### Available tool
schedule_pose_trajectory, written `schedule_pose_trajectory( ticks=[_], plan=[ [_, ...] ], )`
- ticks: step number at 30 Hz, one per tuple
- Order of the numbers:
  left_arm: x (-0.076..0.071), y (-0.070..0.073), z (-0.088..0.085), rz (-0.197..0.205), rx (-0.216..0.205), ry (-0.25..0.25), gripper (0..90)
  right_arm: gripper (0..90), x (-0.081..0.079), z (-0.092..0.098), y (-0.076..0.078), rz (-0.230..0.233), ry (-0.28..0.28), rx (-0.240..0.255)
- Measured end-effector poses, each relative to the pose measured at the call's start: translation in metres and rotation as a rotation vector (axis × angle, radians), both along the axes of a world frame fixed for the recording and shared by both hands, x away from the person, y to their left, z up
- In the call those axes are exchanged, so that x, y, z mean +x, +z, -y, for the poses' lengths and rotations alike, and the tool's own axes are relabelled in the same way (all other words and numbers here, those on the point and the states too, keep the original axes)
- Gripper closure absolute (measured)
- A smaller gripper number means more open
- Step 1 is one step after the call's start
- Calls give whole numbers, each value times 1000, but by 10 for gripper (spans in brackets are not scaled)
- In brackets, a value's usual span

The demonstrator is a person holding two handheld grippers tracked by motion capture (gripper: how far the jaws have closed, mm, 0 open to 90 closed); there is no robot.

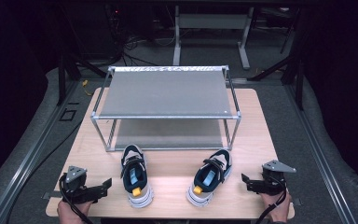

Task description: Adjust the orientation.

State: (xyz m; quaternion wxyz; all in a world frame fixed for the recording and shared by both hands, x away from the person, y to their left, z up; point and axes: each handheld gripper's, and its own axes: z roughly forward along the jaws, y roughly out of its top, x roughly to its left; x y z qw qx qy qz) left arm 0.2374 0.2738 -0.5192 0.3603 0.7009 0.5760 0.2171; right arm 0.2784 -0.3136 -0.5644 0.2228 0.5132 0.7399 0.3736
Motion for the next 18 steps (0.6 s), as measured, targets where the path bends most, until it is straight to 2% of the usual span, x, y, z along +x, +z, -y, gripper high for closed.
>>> schedule_pose_trajectory(
  ticks=[5,11,14,18],
  plan=[
    [-4,12,11,18,-7,-13,0,35,1,0,0,-5,4,-1],
    [-6,28,25,26,19,-30,0,40,1,0,0,-6,-6,0],
    [-5,35,32,36,19,-32,0,41,1,0,-1,-10,-5,0],
    [-5,44,47,64,10,-51,0,42,2,-3,-1,-21,-1,-32]
  ],
)
